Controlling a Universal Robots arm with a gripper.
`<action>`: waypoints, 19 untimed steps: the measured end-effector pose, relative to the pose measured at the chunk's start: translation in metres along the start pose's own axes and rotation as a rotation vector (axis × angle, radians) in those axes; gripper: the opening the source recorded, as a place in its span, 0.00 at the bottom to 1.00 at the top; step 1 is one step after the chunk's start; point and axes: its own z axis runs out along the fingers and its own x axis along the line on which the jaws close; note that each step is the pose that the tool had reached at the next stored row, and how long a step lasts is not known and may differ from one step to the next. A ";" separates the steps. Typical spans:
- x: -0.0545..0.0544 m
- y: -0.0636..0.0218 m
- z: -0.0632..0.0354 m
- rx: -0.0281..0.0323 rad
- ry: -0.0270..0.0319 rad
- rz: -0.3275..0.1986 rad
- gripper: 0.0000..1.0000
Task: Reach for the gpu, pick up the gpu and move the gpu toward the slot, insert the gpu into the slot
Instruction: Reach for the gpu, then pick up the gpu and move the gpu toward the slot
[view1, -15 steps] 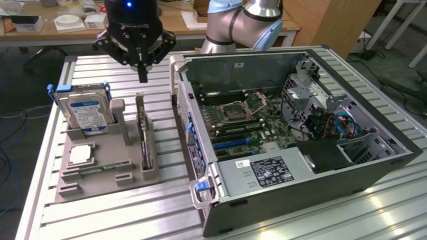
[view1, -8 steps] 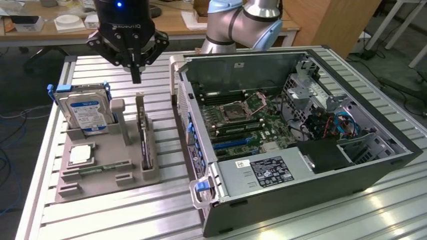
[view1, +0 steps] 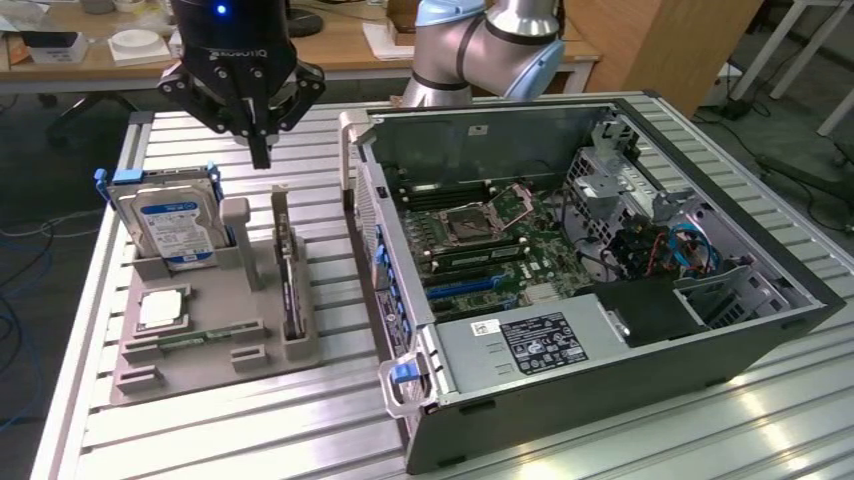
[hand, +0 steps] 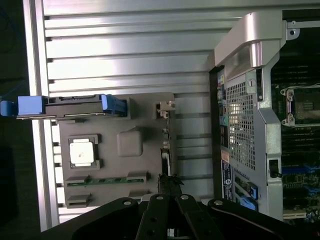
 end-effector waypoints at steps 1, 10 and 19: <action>0.001 -0.0002 0.0001 0.0000 0.0001 0.000 0.10; 0.001 -0.0002 0.0000 0.0000 0.0002 0.000 0.10; 0.001 -0.0002 0.0000 0.0000 0.0001 0.000 0.11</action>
